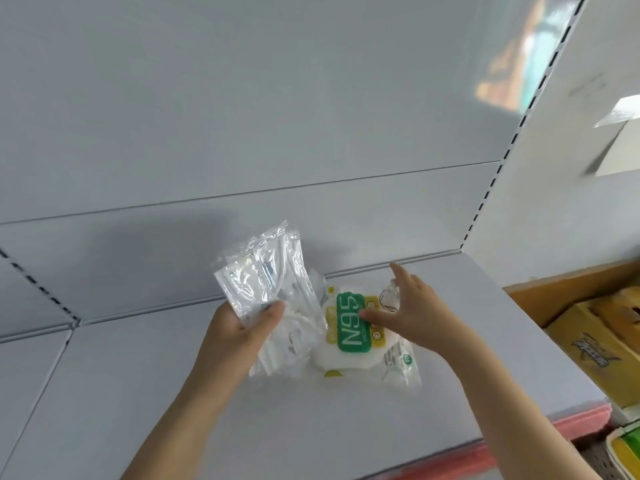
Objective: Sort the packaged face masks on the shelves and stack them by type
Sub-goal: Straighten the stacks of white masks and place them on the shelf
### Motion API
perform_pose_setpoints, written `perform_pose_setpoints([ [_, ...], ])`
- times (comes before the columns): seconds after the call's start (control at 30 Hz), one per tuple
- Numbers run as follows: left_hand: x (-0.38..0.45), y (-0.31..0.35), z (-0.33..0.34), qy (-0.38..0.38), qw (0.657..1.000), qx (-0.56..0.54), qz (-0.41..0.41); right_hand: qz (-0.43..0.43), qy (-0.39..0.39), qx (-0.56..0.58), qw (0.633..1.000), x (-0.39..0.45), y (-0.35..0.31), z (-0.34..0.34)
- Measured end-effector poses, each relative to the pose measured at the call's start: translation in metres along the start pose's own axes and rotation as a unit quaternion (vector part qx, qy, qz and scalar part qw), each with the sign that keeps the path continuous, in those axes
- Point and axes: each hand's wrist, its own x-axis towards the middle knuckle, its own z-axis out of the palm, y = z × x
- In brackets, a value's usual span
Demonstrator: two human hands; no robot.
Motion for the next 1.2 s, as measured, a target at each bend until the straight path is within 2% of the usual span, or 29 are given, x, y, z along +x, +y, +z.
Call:
perform_pose_setpoints([
  [0.07,0.0,-0.004,-0.006,0.008,0.999,-0.039,-0.036,0.052,-0.056,0.013,0.997,0.007,0.003,0.003],
  [0.17,-0.002,-0.01,-0.019,-0.012,0.984,-0.135,-0.12,0.04,-0.039,0.198,0.979,0.005,-0.01,0.002],
  [0.23,-0.009,-0.013,-0.026,-0.039,0.968,-0.192,-0.159,0.013,-0.037,0.345,0.938,0.001,-0.028,0.004],
  [0.37,-0.021,-0.014,-0.047,-0.019,0.942,-0.294,-0.159,0.007,-0.096,0.581,0.808,-0.016,-0.092,0.033],
  [0.4,-0.022,-0.016,-0.058,0.001,0.943,-0.301,-0.142,0.01,-0.121,0.592,0.797,-0.021,-0.108,0.044],
  [0.43,-0.025,-0.017,-0.073,0.025,0.945,-0.301,-0.125,0.003,-0.142,0.571,0.808,-0.026,-0.122,0.054],
  [0.5,-0.034,-0.019,-0.11,0.081,0.949,-0.288,-0.097,-0.048,-0.189,0.48,0.855,-0.032,-0.15,0.071],
  [0.57,-0.05,-0.025,-0.155,0.122,0.95,-0.274,-0.08,-0.091,-0.264,0.41,0.868,-0.039,-0.186,0.084],
  [0.63,-0.071,-0.031,-0.201,0.158,0.947,-0.271,-0.071,-0.097,-0.334,0.382,0.856,-0.051,-0.228,0.102],
  [0.77,-0.121,-0.057,-0.317,0.217,0.936,-0.27,-0.065,-0.104,-0.436,0.382,0.808,-0.099,-0.338,0.165],
  [0.87,-0.165,-0.078,-0.419,0.236,0.927,-0.283,-0.075,-0.134,-0.45,0.366,0.803,-0.143,-0.424,0.224],
  [0.97,-0.213,-0.101,-0.517,0.297,0.91,-0.283,-0.067,-0.152,-0.411,0.366,0.821,-0.181,-0.503,0.281],
  [1.1,-0.26,-0.128,-0.63,0.392,0.894,-0.199,-0.087,-0.134,-0.388,0.397,0.821,-0.215,-0.585,0.334],
  [1.2,-0.274,-0.14,-0.701,0.426,0.887,-0.158,-0.087,-0.128,-0.394,0.408,0.813,-0.228,-0.629,0.365],
])
